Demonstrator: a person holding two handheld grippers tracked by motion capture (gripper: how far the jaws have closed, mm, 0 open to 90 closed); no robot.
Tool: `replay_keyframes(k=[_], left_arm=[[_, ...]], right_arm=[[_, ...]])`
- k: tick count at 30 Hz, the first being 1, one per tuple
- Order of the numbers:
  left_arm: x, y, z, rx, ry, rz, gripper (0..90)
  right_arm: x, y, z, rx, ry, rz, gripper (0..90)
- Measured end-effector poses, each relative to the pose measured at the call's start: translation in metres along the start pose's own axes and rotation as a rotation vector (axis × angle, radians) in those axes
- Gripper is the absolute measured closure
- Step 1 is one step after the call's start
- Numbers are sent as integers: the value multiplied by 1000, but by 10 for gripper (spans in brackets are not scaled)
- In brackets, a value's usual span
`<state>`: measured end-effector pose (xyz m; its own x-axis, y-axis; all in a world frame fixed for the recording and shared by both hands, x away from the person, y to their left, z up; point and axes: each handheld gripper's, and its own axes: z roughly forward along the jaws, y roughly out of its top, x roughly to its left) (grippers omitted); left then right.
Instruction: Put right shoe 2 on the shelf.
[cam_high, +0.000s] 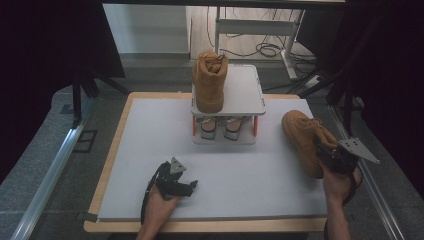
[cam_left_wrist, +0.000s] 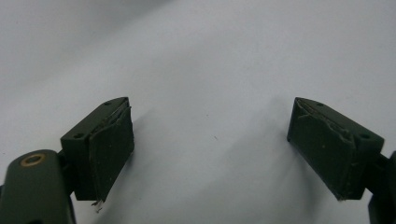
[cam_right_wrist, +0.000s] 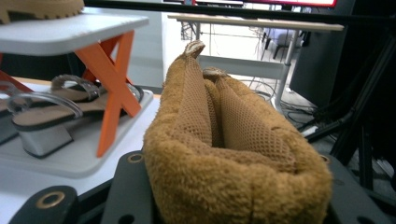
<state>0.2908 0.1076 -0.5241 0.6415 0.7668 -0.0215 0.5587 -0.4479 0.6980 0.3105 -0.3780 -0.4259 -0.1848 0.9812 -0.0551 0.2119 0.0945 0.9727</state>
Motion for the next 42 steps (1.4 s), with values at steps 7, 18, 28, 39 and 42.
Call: replay_keyframes(k=[7,18,28,39,42], left_arm=[[0,0,0,-2,1,-2,143],[0,0,0,-2,1,1,143],[0,0,0,-1,1,1,143],[0,0,0,-3,1,0,143],[0,0,0,-1,1,1,144]], right_arm=[[10,18,2,-27,18,-22,561],[19,38,5,-55,38,-35,560],[24,58,5,-85,34,-39,560],[34,87,7,-124,47,-51,558],[36,93,8,-134,50,-48,558]])
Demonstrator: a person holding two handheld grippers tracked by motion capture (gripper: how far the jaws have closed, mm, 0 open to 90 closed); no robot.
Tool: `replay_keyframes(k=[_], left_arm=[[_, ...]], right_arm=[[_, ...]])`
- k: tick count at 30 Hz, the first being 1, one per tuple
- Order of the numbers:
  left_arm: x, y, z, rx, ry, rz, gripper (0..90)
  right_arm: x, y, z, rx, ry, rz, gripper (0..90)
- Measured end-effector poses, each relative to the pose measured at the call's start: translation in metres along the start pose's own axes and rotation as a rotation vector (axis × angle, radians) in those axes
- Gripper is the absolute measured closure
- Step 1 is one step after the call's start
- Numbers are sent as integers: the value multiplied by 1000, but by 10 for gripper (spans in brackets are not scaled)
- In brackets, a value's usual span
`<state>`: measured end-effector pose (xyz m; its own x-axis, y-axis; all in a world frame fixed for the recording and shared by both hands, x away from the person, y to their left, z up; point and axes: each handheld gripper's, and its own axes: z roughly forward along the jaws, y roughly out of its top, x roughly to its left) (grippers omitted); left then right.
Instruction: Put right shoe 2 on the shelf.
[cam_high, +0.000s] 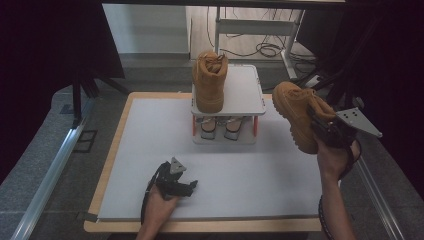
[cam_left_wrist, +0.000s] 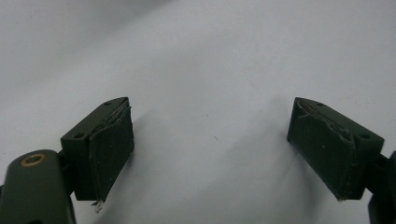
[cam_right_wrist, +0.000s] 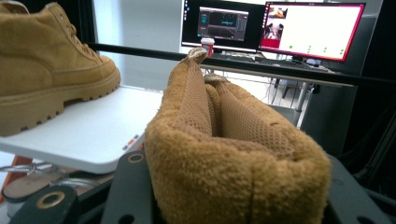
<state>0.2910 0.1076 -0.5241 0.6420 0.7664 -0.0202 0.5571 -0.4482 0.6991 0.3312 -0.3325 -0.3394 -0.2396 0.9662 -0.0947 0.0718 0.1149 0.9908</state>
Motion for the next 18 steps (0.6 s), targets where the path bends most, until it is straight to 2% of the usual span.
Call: replay_keyframes(k=[18], left_arm=[[0,0,0,-1,0,1,144]], right_arm=[[16,31,17,-40,29,6,556]])
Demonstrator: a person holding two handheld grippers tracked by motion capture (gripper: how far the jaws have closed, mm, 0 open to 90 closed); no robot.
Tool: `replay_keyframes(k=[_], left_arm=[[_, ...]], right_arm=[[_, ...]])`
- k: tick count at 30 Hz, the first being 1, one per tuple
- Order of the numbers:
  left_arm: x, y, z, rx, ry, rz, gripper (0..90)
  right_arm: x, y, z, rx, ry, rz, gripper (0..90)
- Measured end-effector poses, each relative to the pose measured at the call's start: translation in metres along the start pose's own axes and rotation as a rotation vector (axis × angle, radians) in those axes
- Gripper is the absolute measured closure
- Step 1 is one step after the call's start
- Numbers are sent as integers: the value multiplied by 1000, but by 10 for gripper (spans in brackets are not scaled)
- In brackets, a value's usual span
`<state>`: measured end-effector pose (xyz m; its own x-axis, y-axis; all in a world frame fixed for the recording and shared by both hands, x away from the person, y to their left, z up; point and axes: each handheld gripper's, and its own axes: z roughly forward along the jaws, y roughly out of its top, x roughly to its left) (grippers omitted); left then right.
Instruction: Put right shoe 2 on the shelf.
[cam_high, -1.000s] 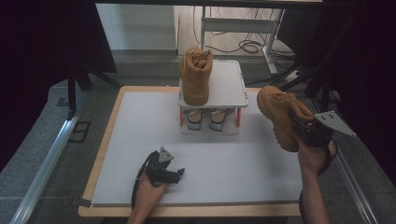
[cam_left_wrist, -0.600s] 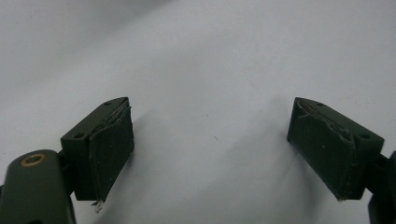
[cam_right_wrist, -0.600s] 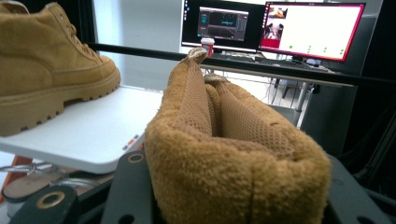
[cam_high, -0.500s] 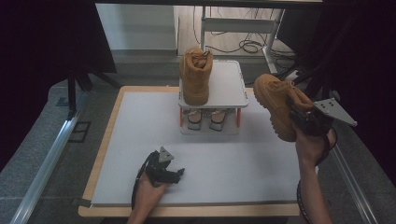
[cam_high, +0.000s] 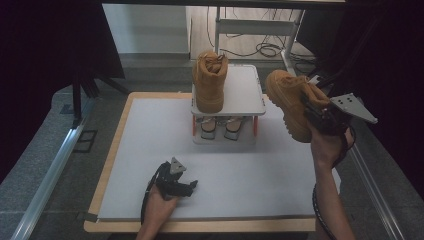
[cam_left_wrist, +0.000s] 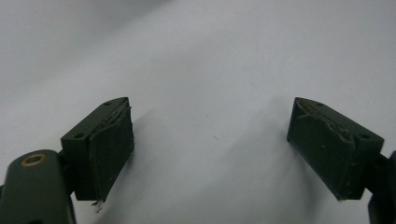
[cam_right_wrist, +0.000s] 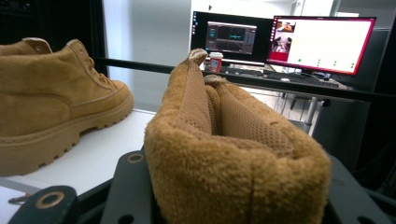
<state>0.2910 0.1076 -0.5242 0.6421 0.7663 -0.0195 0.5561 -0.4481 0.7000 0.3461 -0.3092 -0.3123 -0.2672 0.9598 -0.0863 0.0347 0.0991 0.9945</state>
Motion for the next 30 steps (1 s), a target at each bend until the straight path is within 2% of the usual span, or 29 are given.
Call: replay_keyframes(k=[15,30], left_arm=[[0,0,0,-3,2,2,145],[0,0,0,-3,2,3,146]], right_arm=[[32,19,30,-9,57,-33,553],[58,21,67,6,85,-56,551]])
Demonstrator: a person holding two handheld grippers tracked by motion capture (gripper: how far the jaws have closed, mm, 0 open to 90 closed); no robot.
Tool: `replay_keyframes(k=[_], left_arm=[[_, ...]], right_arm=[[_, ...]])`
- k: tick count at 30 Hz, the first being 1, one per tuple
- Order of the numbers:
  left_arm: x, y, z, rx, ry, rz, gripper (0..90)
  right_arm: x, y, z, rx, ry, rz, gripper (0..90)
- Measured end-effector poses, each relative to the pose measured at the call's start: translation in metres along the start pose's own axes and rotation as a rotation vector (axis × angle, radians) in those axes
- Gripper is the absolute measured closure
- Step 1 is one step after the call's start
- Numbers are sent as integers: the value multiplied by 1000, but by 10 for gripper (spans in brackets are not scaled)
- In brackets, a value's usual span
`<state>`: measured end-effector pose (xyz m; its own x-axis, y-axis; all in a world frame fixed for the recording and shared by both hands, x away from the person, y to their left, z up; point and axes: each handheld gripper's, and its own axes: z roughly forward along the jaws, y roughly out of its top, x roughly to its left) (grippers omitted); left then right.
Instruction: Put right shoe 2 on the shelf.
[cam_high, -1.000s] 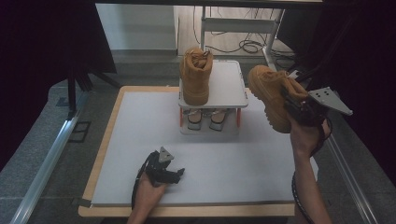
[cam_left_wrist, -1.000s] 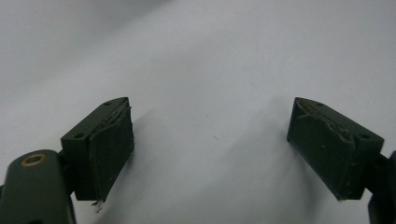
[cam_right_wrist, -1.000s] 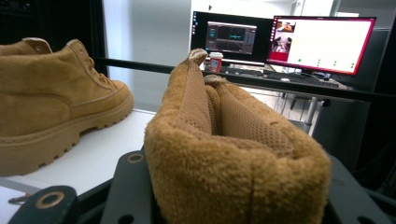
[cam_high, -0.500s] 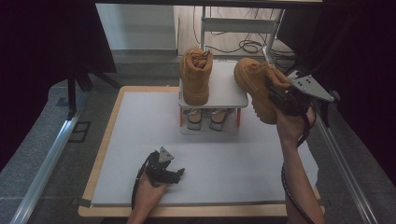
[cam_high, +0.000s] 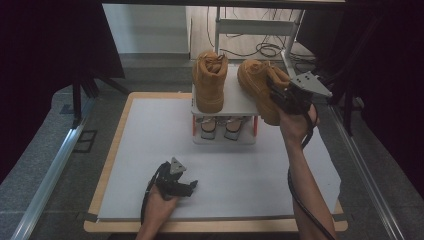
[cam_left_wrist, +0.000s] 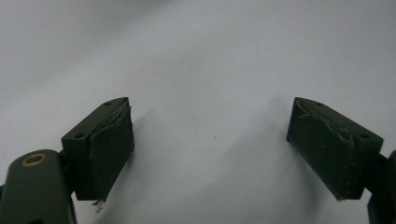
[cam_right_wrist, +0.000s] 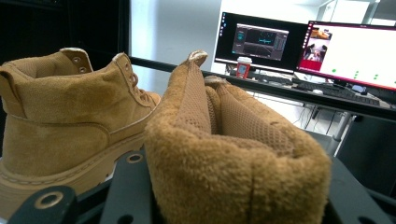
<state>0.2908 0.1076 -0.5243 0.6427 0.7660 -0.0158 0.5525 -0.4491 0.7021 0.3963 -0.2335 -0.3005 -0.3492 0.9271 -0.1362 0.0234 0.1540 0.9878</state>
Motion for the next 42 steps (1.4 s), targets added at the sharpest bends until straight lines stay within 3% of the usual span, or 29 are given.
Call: replay_keyframes(k=[24,42], left_arm=[[1,0,-1,7,-2,9,148],[0,0,-1,8,-3,7,150]], right_arm=[[20,2,50,22,22,-8,548],[22,-2,77,30,26,19,530]])
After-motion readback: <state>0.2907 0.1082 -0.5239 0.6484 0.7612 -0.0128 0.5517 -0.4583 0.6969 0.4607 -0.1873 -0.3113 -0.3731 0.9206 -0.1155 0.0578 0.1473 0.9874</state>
